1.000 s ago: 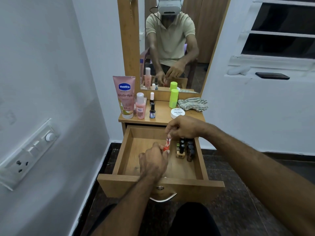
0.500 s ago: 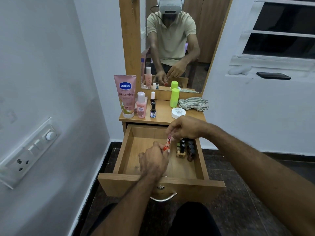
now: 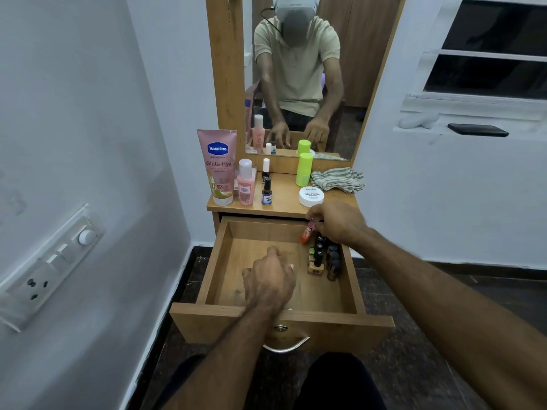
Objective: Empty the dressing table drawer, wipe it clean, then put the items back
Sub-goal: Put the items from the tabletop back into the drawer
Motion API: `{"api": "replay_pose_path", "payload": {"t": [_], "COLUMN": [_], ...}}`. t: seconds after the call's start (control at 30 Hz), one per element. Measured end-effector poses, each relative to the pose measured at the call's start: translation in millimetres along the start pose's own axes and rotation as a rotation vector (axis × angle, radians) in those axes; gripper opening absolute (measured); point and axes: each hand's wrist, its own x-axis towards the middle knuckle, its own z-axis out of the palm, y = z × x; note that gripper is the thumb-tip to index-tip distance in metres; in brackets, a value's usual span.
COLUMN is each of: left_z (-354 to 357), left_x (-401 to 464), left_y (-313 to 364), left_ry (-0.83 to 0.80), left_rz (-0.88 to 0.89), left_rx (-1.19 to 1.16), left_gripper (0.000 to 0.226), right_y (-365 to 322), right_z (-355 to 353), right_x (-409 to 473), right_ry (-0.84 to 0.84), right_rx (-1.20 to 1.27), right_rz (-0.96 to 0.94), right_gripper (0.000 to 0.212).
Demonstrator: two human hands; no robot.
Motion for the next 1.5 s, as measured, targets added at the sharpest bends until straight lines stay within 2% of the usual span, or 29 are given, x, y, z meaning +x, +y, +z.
{"api": "replay_pose_path", "payload": {"t": [0.13,0.43,0.97,1.5], "left_z": [0,1,2,1], "left_x": [0,1,1,1], "left_y": [-1,-3,-3,-1], "left_ry": [-0.004,-0.012,-0.013,-0.019], "left_rz": [0.010,0.026,0.029,0.012], "left_rx": [-0.007,-0.017,-0.008,0.019], "left_gripper": [0.038,0.037,0.040,0.042], "right_y": [-4,-17,-23,-18], "right_z": [11,23,34,35], "right_x": [2,3,6,6], "right_ry": [0.036,0.046,0.061,0.036], "right_rx": [-0.023,-0.140,-0.203,-0.261], "right_rz": [0.034,0.071,0.182,0.149], "right_gripper": [0.026,0.010,0.010,0.013]}}
